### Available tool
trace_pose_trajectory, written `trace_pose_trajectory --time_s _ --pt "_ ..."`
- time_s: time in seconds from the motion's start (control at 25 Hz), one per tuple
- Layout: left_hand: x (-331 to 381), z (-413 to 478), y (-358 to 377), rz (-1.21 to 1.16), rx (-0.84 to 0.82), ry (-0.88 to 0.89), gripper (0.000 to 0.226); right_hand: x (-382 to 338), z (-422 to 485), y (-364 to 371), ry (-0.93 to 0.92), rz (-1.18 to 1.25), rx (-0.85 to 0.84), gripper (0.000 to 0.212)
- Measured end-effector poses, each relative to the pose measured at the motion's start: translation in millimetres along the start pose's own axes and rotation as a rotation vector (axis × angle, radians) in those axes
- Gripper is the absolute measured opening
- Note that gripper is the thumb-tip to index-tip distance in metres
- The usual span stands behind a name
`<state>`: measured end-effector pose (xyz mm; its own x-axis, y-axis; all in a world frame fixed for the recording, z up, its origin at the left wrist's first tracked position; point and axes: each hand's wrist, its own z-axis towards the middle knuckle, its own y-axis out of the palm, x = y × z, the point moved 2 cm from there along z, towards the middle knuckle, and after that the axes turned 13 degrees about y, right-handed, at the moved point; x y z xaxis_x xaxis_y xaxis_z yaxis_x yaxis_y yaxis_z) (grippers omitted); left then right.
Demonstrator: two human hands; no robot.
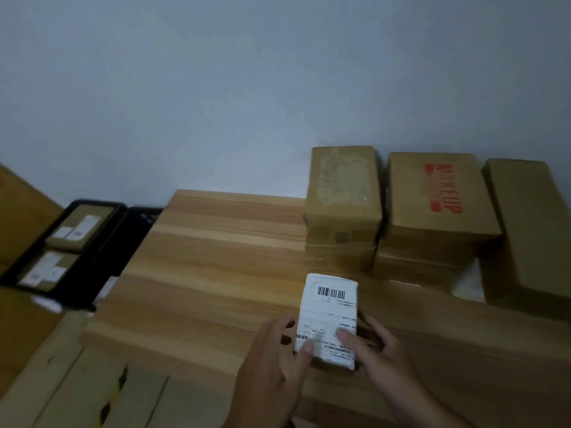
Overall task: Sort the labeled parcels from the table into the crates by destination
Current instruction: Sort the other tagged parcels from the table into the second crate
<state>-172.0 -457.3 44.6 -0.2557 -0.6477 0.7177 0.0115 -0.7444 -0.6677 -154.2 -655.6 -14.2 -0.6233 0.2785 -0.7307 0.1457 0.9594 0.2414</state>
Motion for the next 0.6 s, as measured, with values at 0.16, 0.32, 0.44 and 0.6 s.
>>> trace_pose_trajectory --time_s 0.16,0.32,0.44,0.6 --pt "-29 -40 -57 0.172 0.181 -0.044 0.038 9 2 60 0.028 -0.101 -0.182 0.052" --pt "-62 -86 -109 0.294 0.31 -0.206 0.033 22 -1 131 0.03 -0.229 -0.35 0.069" --pt "-87 -124 -149 0.346 0.368 -0.326 0.035 38 -3 181 0.017 -0.342 -0.433 0.068" --pt "-124 -175 -196 0.371 0.442 -0.445 0.036 64 -7 253 0.035 -0.47 -0.519 0.061"
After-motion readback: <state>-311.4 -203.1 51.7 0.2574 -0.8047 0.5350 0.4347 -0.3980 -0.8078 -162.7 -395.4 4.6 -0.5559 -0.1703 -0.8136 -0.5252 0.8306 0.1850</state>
